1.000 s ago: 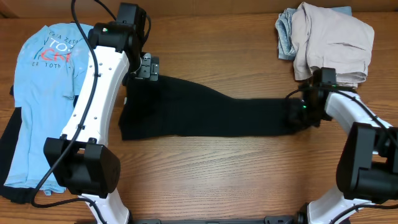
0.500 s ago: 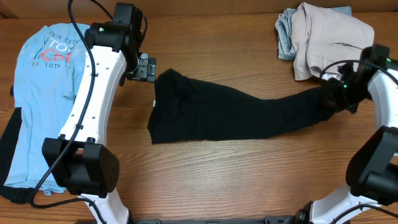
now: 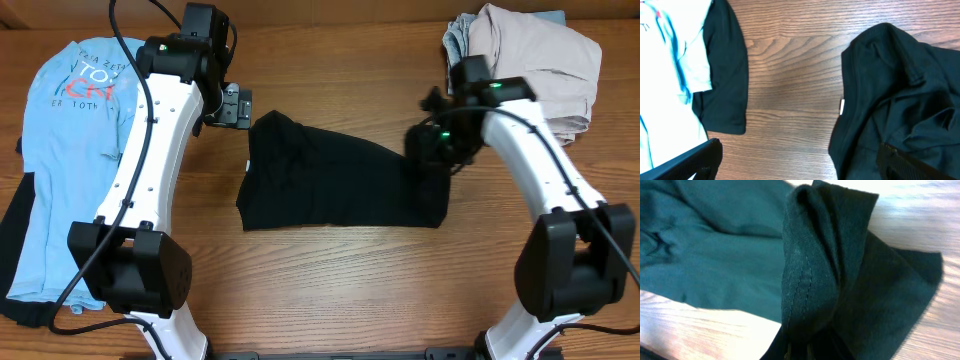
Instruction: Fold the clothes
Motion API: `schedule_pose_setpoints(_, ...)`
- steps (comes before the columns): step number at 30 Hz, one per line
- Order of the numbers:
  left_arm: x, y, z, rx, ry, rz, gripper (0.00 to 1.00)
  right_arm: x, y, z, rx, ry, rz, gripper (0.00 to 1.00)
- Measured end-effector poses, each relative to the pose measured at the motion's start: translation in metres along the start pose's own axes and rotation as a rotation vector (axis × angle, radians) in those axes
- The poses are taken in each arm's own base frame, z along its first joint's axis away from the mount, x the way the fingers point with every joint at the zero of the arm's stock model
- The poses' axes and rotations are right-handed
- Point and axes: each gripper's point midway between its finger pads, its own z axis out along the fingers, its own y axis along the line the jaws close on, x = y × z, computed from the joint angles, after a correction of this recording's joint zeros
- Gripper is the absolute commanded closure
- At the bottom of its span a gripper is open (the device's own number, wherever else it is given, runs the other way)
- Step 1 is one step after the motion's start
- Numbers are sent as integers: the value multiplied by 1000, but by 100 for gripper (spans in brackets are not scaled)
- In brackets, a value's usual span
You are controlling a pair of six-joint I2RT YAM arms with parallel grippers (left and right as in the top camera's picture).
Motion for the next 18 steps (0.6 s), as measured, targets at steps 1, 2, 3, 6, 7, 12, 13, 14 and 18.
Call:
schedule_pose_setpoints(1,0,-1,0,3,0,0,0,-3,8,3,-2,-11,-12,96)
schedule_pose_setpoints(2,-1,-1,0,7,-2,0,0,-5,15,5,-5,-20,-22,93)
schedule_pose_setpoints(3,-1,-2,0,11,-3,-1,0,-7,25,8,-9,-33,-32,81)
schedule_pose_setpoints(6,-1,-3,0,19,-4,-1,0,-10,43,16,-20,-52,-49,45)
schedule_pose_setpoints(7,-1,-4,0,21,-4,-1,0,-10,53,18,-33,-56,-60,41)
schedule_pose_setpoints(12,-1,-5,0,27,-3,-1,0,-3,102,27,-138,-55,-157,37)
schedule_pose_setpoints(13,-1,-5,0,31,-3,-1,0,0,108,27,-156,-47,-170,37)
schedule_pose_setpoints(14,-1,-7,0,38,-2,-1,0,3,114,28,-177,-36,-181,37)
schedule_pose_setpoints(18,-3,-17,0,96,-10,0,0,6,112,24,-207,-13,-159,32)
